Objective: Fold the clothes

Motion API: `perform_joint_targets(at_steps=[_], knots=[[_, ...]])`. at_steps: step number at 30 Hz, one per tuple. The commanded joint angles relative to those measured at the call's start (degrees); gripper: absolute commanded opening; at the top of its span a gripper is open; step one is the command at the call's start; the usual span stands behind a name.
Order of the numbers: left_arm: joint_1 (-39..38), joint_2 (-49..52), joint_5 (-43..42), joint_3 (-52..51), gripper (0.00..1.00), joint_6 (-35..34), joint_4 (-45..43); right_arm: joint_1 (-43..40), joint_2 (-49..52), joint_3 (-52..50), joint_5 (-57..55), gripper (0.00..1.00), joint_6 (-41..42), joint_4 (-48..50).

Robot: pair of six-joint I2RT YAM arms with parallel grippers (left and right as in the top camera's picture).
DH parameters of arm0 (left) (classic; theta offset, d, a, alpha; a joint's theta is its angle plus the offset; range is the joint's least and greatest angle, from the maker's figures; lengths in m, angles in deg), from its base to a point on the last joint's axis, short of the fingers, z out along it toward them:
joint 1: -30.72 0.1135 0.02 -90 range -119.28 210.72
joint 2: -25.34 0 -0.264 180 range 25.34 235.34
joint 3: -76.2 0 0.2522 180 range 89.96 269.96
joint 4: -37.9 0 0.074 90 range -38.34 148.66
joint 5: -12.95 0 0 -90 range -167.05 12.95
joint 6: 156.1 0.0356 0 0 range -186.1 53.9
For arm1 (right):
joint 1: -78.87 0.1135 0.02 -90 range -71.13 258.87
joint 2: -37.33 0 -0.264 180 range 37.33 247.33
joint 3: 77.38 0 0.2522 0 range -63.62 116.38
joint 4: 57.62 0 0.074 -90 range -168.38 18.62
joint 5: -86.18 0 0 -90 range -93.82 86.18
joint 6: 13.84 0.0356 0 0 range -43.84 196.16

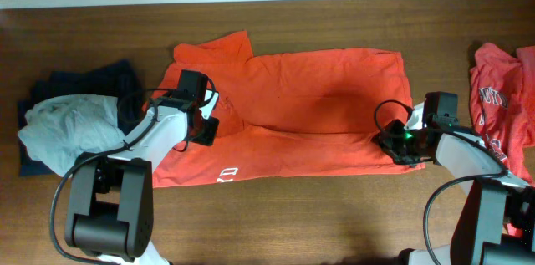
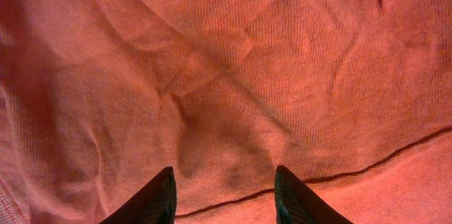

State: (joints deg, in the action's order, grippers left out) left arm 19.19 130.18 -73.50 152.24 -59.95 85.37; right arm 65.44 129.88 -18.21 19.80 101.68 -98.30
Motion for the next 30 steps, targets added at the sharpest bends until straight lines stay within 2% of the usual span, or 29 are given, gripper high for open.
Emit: perform_joint_targets(at_steps=[1, 8, 11, 20, 21, 23, 24, 27, 30], knots=[[0.1, 0.6, -0.8, -0.5, 0.45, -0.7, -0.2, 0.1, 0.2, -0.4, -1.5, 0.4, 0.5, 1.5], [0.1, 0.6, -0.8, -0.5, 0.45, -0.7, -0.2, -4.4, 0.2, -0.1, -3.3, 0.41, -1.4, 3.7], [0.1, 0.6, -0.8, -0.5, 0.45, -0.7, -0.6, -5.4, 0.2, -0.1, -3.5, 0.4, -3.9, 7.2], [0.1, 0.6, -0.8, -0.5, 0.45, -0.7, -0.7, -5.4, 0.2, 0.1, -2.5, 0.38, -4.1, 21.3], [0.1, 0.6, -0.8, -0.5, 0.45, -0.7, -0.7, -5.4, 0.1, 0.7, -0.6, 0.38, -4.3, 20.5], [0.1, 0.6, -0.8, -0.5, 0.45, -0.7, -0.7, -5.4, -0.3, 3.3, 6.7, 0.51, -6.7, 13.7], [0.1, 0.6, -0.8, -0.5, 0.45, -0.7, -0.7, -5.4, -0.5, 4.1, 7.3, 0.54, -6.7, 11.0], [0.1, 0.6, -0.8, -0.5, 0.45, -0.7, -0.7, -5.4, -0.6, 4.9, 6.9, 0.55, -9.6, 5.0], [0.1, 0.6, -0.8, -0.5, 0.45, -0.7, -0.7, -5.3, -0.6, 4.9, 2.0, 0.55, -13.7, -1.4]])
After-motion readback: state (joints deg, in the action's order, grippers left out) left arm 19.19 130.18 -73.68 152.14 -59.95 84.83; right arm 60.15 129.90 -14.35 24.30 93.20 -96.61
